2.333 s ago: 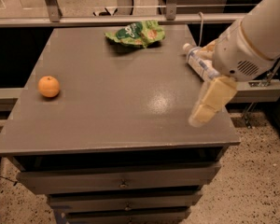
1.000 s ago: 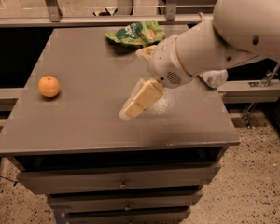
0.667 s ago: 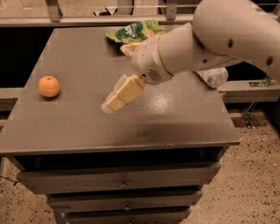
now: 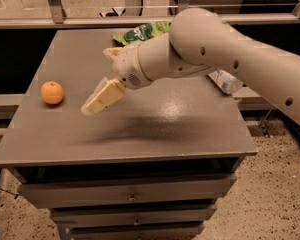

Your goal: Move orange near green rice chip bag

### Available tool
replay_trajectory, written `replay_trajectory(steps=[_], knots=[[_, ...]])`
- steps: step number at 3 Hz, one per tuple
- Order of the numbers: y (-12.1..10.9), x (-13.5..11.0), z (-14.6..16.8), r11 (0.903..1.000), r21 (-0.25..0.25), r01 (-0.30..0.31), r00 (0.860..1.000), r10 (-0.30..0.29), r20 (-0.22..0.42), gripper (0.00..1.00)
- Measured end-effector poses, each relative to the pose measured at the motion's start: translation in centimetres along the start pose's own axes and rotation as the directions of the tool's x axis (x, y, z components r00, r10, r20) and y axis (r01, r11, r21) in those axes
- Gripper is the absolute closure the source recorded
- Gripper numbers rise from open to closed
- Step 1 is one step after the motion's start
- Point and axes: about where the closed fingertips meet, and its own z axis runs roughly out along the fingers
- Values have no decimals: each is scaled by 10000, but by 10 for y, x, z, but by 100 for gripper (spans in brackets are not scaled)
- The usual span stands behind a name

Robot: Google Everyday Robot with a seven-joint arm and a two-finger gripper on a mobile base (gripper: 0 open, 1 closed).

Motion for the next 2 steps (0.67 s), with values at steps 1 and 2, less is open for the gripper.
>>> replay_trajectory(steps=[1, 2], knots=[[-2, -4, 32, 9998, -202, -69, 9993, 76, 353, 0], [-7, -6, 65, 9991, -375, -188, 9980, 210, 591, 0]])
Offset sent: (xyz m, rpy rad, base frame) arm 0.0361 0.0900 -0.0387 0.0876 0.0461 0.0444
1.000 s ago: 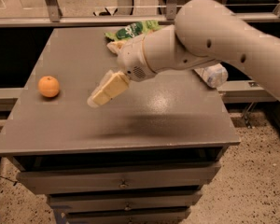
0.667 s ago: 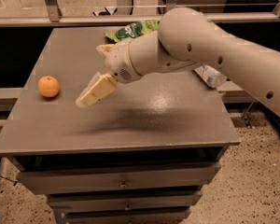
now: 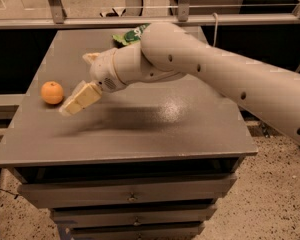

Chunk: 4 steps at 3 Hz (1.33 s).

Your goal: Move orange near green rice chip bag

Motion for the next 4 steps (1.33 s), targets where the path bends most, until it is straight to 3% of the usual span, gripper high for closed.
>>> replay_trajectory(steps=[2, 4], knots=[[-9, 8, 51, 9982, -336, -504, 9979, 517, 397, 0], [-6, 14, 70, 9953, -456, -852, 9941, 880, 641, 41]])
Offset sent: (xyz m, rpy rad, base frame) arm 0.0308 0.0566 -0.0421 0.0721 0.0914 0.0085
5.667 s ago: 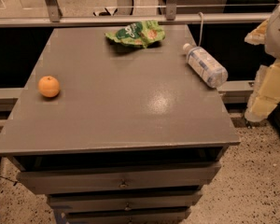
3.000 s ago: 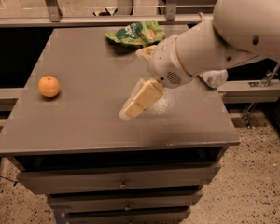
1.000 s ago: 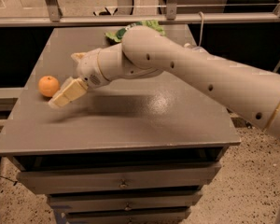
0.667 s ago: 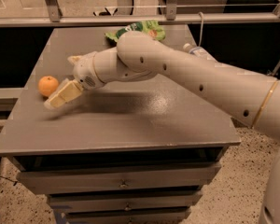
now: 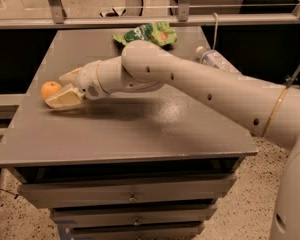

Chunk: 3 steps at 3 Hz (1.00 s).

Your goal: Move orange near green rice chip bag

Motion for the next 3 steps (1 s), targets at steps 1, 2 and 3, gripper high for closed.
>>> replay_trajectory(steps=[1, 2, 3], knots=[[-4, 2, -4, 9998, 195, -73, 9999, 71, 92, 64], [-13, 2, -19, 9976, 681, -132, 9998, 120, 177, 88], [-28, 1, -39, 9922, 1246, -94, 9998, 71, 187, 100]])
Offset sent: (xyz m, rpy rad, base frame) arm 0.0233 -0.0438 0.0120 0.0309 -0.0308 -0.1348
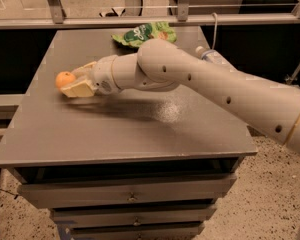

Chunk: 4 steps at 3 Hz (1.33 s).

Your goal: Move orange near green rice chip bag

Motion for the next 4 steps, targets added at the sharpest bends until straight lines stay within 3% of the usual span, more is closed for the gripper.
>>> replay_trajectory(steps=[1, 2, 4], knots=[[-28, 2, -39, 9958, 899, 181, 9994, -154, -309, 100], [-68, 12, -102, 9766, 2147, 162, 9970, 5, -777, 100], [-80, 18, -116, 9684, 2482, 232, 9946, 28, -1037, 100]])
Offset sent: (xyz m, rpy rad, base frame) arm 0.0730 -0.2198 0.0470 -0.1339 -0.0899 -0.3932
